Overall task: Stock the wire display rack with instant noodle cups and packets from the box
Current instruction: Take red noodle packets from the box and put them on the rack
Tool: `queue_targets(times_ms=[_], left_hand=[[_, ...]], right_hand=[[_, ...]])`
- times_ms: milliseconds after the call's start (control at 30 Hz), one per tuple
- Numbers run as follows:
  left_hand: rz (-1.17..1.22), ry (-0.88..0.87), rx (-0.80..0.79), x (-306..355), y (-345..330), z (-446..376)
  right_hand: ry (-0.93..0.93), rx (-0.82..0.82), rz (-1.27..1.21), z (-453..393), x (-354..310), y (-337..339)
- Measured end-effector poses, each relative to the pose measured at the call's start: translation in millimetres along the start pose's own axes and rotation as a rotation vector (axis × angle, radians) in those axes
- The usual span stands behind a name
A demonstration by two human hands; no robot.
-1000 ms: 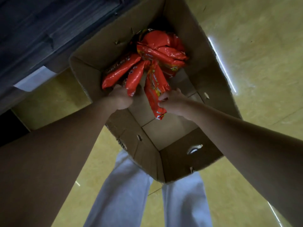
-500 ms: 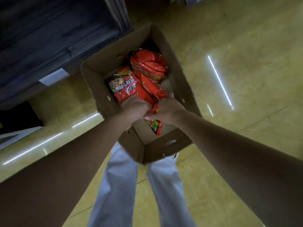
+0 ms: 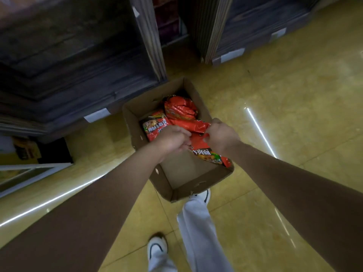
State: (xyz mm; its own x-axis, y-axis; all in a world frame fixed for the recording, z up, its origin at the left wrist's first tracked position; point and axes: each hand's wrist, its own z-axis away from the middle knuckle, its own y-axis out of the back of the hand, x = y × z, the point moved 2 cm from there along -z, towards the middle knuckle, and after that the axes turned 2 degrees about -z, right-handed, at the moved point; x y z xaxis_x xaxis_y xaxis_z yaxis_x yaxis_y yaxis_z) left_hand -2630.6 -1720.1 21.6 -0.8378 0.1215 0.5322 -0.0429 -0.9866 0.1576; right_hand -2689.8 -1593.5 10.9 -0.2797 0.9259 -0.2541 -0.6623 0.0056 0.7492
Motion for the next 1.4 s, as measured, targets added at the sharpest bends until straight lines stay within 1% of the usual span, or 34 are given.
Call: queue_targets(times_ms=[100,233,467,567,667,800,900,1000,1100,1200,1267,1367,1400], left_hand=[[-0.08,-0.085,0.03,11,13,42],[-0.115,-0.238,0.099,23,30,112],[-0.223,-0.406,0.212,43,71,238],[-0.275,-0.429,0.198,50,91,292],[-0.321,-0.465,0.202,62,113,347],[-0.358,-0.559,0.289,80,138,419],[-0.363,-0.639,0.34,91,152,466],[-0.236,-0.718,0.384,102,162,509],[-0.102,-0.753,0.42,117,171,546],[0.073,-0.825,0.327,135,177,579],[0.162,-0.898,0.27,147,180,607],[0.351,-0.996,0.236,162,185,648],[0.387,-1.035,0.201,166,183,660]], right_hand=[[0.01,0.074,-0.053,40,-13,24],[0.02,0.189,-0.096,99,-44,65],[0.186,0.369,0.027,215,-109,151],[0.247,0.391,0.092,267,-135,187],[0.338,0.398,0.224,316,-164,222],[0.363,0.407,0.286,373,-200,268],[0.375,0.513,0.278,420,-224,297],[0.408,0.631,0.185,464,-245,322],[0.457,0.734,0.09,505,-263,351],[0.53,0.834,-0.072,547,-275,382],[0.594,0.91,-0.236,574,-278,402],[0.669,0.984,-0.522,604,-277,432],[0.685,1.009,-0.608,612,-275,442]])
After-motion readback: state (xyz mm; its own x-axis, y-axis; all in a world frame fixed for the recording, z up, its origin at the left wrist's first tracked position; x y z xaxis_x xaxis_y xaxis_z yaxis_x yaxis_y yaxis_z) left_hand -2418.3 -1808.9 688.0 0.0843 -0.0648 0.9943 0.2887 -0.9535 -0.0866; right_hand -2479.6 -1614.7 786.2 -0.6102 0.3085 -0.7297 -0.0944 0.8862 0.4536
